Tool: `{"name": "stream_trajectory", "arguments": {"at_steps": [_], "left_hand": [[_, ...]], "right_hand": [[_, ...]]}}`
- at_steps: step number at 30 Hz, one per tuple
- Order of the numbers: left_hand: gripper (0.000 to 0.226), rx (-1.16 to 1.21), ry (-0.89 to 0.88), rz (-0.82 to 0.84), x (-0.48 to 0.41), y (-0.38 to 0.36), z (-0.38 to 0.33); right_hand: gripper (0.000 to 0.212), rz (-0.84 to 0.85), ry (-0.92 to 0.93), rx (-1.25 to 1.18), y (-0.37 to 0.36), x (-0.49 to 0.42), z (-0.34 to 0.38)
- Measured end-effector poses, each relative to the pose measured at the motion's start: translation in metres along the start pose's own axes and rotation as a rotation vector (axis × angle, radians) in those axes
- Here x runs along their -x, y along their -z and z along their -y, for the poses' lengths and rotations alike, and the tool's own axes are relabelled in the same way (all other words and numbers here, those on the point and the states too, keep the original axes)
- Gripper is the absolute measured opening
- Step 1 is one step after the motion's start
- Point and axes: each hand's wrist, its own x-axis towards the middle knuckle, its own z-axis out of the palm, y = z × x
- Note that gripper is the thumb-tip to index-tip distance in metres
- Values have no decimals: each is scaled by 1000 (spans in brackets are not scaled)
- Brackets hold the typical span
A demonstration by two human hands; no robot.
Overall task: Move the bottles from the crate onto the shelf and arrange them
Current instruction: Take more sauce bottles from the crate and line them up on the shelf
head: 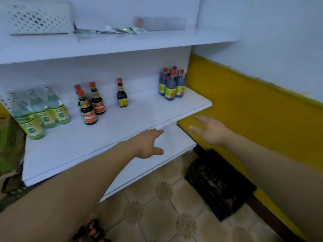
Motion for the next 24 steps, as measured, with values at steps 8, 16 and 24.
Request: {"name": "stream_trajectory", "arguments": {"at_steps": [8,16,24], "left_hand": [[81,-24,-244,217,-85,-76,-162],[89,4,-275,442,-206,-151,-187],[86,7,-238,658,-370,-210,-163]], "right_hand": [[73,-32,-379,-65,52,86,-186],[74,29,-598,-150,18,66,-288],[70,110,-778,-299,-31,-37,-380]]}}
